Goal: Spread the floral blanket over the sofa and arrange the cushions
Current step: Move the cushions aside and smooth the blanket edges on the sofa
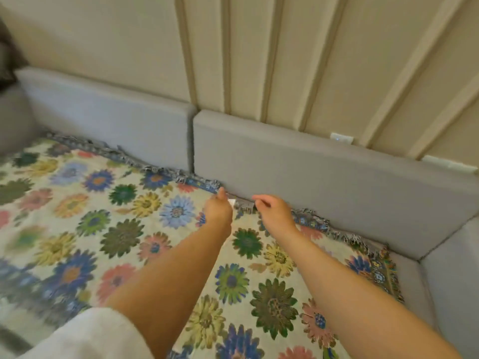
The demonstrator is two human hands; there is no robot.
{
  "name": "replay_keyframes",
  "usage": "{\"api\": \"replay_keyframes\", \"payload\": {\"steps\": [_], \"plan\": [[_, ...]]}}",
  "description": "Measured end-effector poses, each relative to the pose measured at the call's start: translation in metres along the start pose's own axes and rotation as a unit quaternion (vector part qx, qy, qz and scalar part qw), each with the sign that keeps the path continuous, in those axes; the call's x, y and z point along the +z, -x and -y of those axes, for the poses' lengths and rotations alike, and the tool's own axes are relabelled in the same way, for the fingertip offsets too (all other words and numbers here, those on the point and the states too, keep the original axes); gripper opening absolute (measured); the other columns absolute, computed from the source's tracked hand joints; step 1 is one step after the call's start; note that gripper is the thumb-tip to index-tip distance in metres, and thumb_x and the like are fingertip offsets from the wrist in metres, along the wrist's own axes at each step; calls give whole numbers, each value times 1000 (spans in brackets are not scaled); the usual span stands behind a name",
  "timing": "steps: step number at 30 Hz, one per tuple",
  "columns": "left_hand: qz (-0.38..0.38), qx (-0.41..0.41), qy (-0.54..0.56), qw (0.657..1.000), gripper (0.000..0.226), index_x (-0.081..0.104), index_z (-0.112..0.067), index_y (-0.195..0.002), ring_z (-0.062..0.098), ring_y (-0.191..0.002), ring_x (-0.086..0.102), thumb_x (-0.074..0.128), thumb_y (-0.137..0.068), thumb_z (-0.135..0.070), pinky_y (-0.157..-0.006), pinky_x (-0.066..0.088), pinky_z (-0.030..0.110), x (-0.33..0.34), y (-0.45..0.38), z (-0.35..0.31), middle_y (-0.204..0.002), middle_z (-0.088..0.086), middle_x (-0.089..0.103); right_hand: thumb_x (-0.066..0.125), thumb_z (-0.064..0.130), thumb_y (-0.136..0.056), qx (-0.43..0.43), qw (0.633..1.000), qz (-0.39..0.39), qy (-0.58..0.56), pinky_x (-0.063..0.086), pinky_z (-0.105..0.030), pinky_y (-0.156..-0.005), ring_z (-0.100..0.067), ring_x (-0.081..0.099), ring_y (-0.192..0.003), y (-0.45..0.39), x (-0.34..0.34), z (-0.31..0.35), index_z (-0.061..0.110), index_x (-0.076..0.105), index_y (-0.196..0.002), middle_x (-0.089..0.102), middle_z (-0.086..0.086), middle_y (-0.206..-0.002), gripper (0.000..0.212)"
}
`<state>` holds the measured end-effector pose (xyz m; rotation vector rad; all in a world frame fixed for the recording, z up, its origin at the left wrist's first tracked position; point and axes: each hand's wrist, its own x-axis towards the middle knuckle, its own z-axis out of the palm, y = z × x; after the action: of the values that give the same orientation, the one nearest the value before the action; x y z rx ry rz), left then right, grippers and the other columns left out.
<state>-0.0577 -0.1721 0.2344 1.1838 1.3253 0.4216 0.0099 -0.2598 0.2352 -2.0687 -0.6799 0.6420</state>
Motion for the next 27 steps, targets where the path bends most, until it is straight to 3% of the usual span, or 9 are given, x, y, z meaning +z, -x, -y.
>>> {"api": "replay_keyframes", "payload": {"steps": [3,6,10,14,16,18,21,24,27], "plan": [[-20,13,24,999,46,51,0,-68,21,-46,53,50,-94,-38,-64,49,36,-140,-27,-16,-49,9,48,46,14,-96,17,999,44,4,45,-30,-81,-28,62,-101,5,93,61,-5,65,-111,67,-18,-117,32],[-13,19,91,996,42,47,2,-131,20,-55,56,56,-94,-17,-55,53,29,-287,-47,-26,-66,10,54,46,16,-95,27,995,98,2,43,-33,-64,-34,60,-75,19,209,126,-19,59,-101,65,-33,-91,38],[-82,60,40,994,58,28,-6,-147,18,-51,43,53,-96,-19,-41,39,25,-411,-67,-44,-65,10,49,43,22,-98,6,976,208,63,49,-50,-90,-45,61,-94,35,304,202,-14,61,-104,63,-33,-103,40],[-139,89,-22,986,50,48,2,-130,37,-75,60,41,-98,-36,-70,48,44,-480,-110,-58,-86,25,62,43,18,-98,-23,972,223,78,48,-34,-68,-19,61,-71,7,354,258,-6,66,-96,66,-8,-94,34],[-149,65,-37,986,51,60,3,-95,29,-62,54,33,-100,-41,-63,43,38,-507,-141,-62,-74,18,57,44,18,-97,-15,972,214,98,43,-32,-66,-19,55,-74,-25,377,282,2,66,-82,65,-11,-92,31],[-165,42,-40,985,54,48,-5,-66,19,-47,34,28,-101,-41,-51,29,29,-536,-175,-70,-59,8,43,42,15,-97,-12,976,198,89,46,-37,-71,-21,51,-77,-62,407,307,-1,66,-81,64,-14,-90,33],[-178,21,-45,983,46,41,-10,-62,17,-46,31,30,-102,-31,-44,26,26,-595,-223,-90,-56,6,37,42,12,-95,-18,979,191,74,42,-34,-67,-21,49,-71,-107,467,355,-12,62,-107,64,-23,-88,34],[-159,32,-65,985,33,46,-14,-68,12,-50,37,36,-99,-14,-47,33,23,-654,-257,-119,-60,0,40,42,8,-94,-28,966,241,92,36,-27,-53,-22,46,-66,-127,527,406,-13,62,-91,50,-28,-80,29],[-154,18,-39,987,27,50,-13,-78,17,-45,34,34,-99,-7,-43,28,23,-711,-298,-140,-57,6,43,40,7,-94,-45,960,266,79,45,-36,-58,-26,48,-71,-149,587,459,-17,58,-106,51,-26,-81,33]]}}
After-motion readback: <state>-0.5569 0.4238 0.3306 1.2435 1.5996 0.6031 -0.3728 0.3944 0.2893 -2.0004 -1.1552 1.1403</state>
